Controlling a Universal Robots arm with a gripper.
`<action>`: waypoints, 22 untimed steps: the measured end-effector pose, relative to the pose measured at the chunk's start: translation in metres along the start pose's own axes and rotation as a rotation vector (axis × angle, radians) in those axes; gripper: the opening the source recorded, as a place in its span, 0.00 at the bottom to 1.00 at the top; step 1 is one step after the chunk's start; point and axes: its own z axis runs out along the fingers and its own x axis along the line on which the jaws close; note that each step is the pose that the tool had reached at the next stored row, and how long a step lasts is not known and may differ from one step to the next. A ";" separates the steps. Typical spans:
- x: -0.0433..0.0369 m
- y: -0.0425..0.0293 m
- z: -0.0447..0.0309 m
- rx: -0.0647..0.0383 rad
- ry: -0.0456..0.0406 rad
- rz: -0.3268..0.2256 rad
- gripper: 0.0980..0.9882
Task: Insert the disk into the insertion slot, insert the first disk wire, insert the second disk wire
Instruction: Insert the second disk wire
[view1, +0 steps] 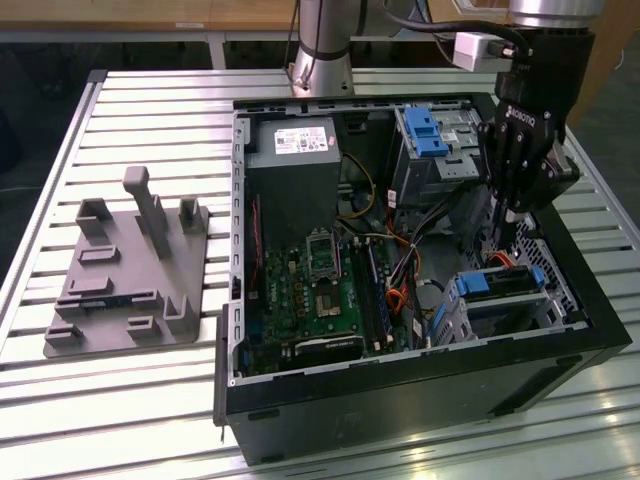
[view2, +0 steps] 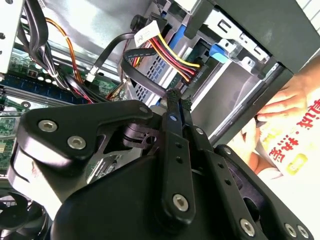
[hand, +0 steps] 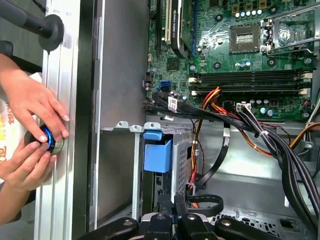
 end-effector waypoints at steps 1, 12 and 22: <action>0.0009 0.0000 0.0004 0.000 -0.0040 0.001 0.05; 0.0146 0.0032 0.0057 0.003 -0.0685 0.003 0.05; 0.0150 0.0033 0.0059 -0.018 -0.0994 0.068 0.05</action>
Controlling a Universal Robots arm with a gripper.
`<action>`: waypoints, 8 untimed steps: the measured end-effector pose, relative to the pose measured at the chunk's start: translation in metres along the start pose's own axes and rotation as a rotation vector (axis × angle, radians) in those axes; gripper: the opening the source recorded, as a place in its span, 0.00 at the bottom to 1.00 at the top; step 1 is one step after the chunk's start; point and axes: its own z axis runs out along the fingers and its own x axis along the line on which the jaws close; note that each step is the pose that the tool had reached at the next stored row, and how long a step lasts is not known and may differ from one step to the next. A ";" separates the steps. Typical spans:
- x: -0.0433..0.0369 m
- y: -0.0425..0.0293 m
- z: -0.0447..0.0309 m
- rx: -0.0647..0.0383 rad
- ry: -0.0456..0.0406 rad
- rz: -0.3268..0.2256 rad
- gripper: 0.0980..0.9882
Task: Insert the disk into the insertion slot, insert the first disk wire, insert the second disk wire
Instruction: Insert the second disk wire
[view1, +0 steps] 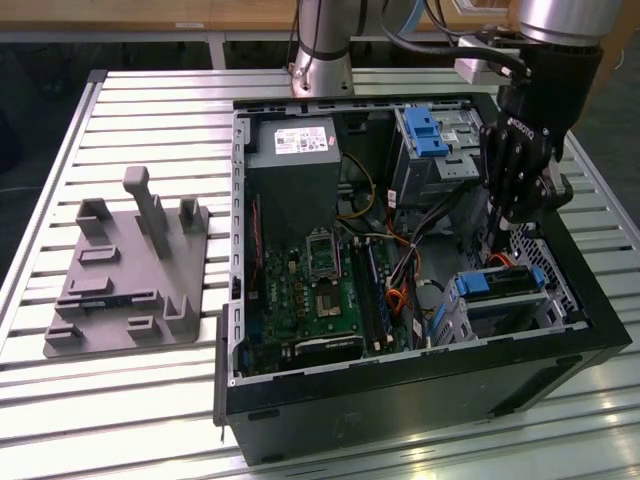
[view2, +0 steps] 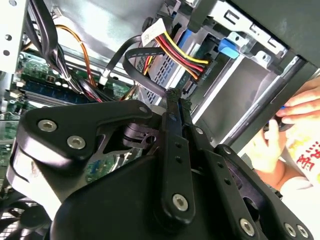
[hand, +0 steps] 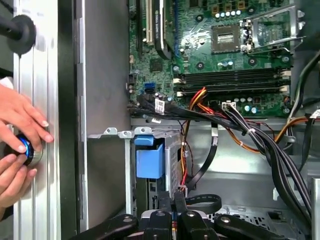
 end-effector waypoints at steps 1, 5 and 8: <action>0.0000 -0.0003 0.0001 -0.001 -0.0029 0.003 0.05; 0.0011 -0.0027 0.0005 -0.002 -0.0260 0.006 0.05; 0.0044 -0.0036 0.0014 -0.003 -0.0549 0.006 0.05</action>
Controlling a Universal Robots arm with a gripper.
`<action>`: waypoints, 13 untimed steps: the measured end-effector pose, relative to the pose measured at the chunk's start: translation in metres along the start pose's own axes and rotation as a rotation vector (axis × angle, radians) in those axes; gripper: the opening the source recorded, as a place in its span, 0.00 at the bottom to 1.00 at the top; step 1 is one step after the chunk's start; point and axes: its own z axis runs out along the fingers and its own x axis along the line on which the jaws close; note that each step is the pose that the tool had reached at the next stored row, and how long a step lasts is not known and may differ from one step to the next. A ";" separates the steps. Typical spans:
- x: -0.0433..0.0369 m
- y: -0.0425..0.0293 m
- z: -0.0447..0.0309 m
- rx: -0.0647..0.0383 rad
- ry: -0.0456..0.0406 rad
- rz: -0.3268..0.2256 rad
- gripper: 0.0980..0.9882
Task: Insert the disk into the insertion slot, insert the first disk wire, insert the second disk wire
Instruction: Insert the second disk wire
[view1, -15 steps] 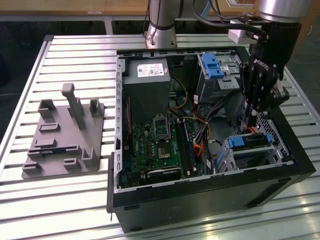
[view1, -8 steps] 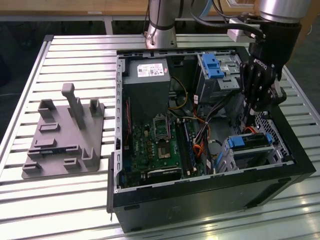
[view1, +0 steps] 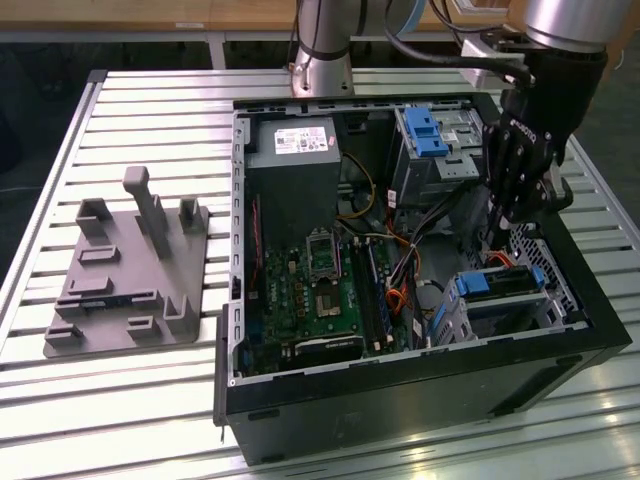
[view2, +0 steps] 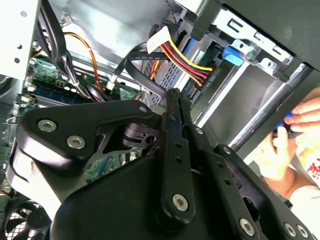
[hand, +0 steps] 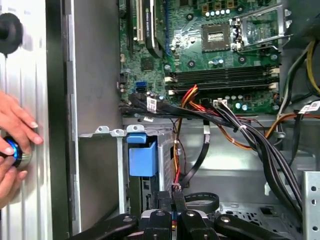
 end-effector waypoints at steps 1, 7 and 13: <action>0.0013 -0.0001 0.0002 0.000 -0.0121 0.000 0.05; 0.0100 -0.0005 0.0022 -0.002 -0.0910 -0.001 0.05; 0.0129 -0.0006 0.0028 -0.002 -0.0972 -0.001 0.05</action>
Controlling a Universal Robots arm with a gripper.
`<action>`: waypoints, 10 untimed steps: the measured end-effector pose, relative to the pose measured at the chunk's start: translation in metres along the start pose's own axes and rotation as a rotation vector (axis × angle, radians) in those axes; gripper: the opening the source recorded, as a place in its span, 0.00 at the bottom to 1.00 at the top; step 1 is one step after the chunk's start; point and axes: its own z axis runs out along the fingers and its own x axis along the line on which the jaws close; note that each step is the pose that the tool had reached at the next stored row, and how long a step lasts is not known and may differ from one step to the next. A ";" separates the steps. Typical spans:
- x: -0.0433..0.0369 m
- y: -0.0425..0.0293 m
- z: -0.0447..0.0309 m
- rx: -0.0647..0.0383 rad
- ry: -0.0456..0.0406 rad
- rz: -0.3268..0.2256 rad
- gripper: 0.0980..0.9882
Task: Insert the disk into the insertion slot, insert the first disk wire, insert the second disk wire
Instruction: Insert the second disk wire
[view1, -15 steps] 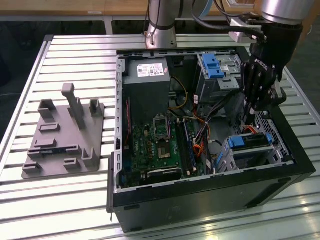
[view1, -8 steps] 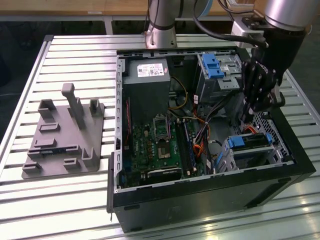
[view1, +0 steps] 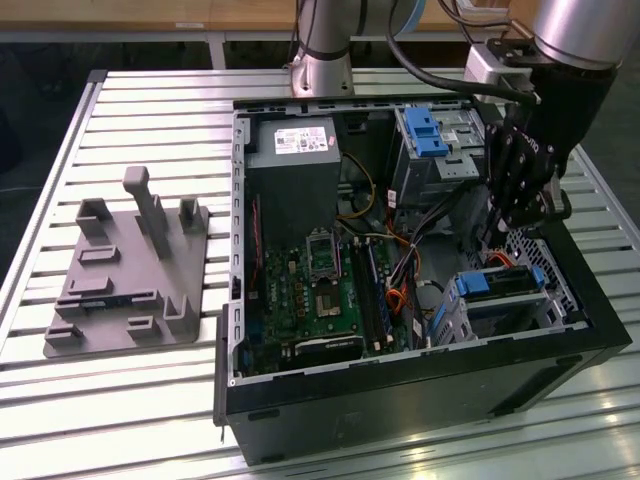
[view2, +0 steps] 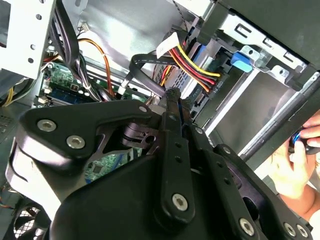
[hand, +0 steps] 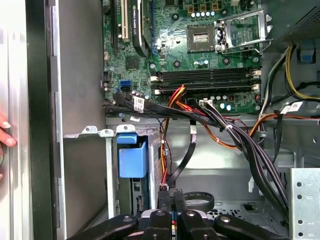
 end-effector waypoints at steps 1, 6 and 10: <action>0.0002 0.0000 0.0000 0.000 0.0000 0.000 0.05; 0.0066 -0.0002 0.0008 0.000 -0.0038 0.000 0.05; 0.0117 -0.0004 0.0014 0.000 -0.0088 -0.001 0.05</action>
